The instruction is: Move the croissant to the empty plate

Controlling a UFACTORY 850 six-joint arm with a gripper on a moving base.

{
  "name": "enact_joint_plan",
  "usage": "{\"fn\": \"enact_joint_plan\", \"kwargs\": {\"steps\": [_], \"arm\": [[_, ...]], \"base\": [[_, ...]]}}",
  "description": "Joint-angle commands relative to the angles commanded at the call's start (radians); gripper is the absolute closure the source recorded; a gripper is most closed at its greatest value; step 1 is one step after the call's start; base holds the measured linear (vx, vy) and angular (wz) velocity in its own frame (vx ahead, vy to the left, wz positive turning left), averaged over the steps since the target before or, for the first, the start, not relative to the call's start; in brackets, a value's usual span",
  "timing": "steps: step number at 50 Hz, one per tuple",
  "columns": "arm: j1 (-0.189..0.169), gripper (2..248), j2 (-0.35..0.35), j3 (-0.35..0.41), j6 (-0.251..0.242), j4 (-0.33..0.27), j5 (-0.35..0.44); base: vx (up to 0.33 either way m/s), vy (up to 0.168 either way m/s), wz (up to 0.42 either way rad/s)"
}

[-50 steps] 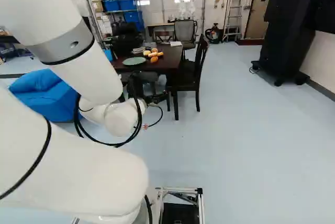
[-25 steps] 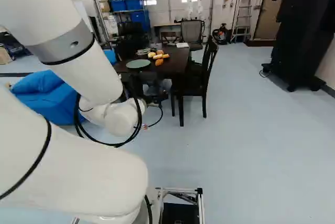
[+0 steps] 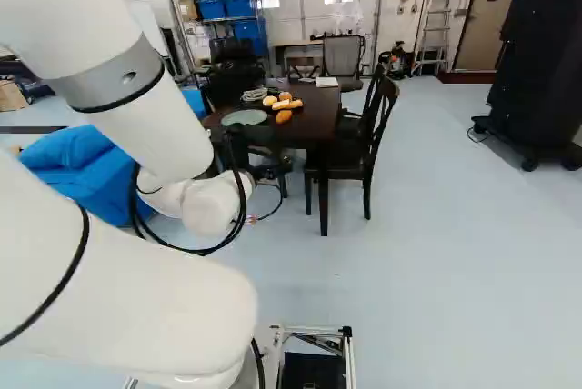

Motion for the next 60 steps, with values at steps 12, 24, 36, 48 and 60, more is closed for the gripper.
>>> {"fn": "enact_joint_plan", "kwargs": {"steps": [12, 24, 36, 48, 60], "arm": [[0.000, 3, 0.000, 0.000, 0.000, 0.000, 0.000], [0.000, 3, 0.000, 0.000, 0.000, 0.000, 0.000], [0.000, 3, 0.000, 0.000, 0.000, 0.000, 0.000], [0.000, 3, 0.000, 0.000, 0.000, 0.000, 0.000], [0.000, 3, 0.000, 0.000, 0.000, 0.000, 0.000]], "base": [[0.000, 0.000, 0.000], [0.000, 0.000, 0.000], [0.000, 0.000, -0.003], [0.000, 0.000, -0.003], [0.000, 0.000, -0.003]]}}
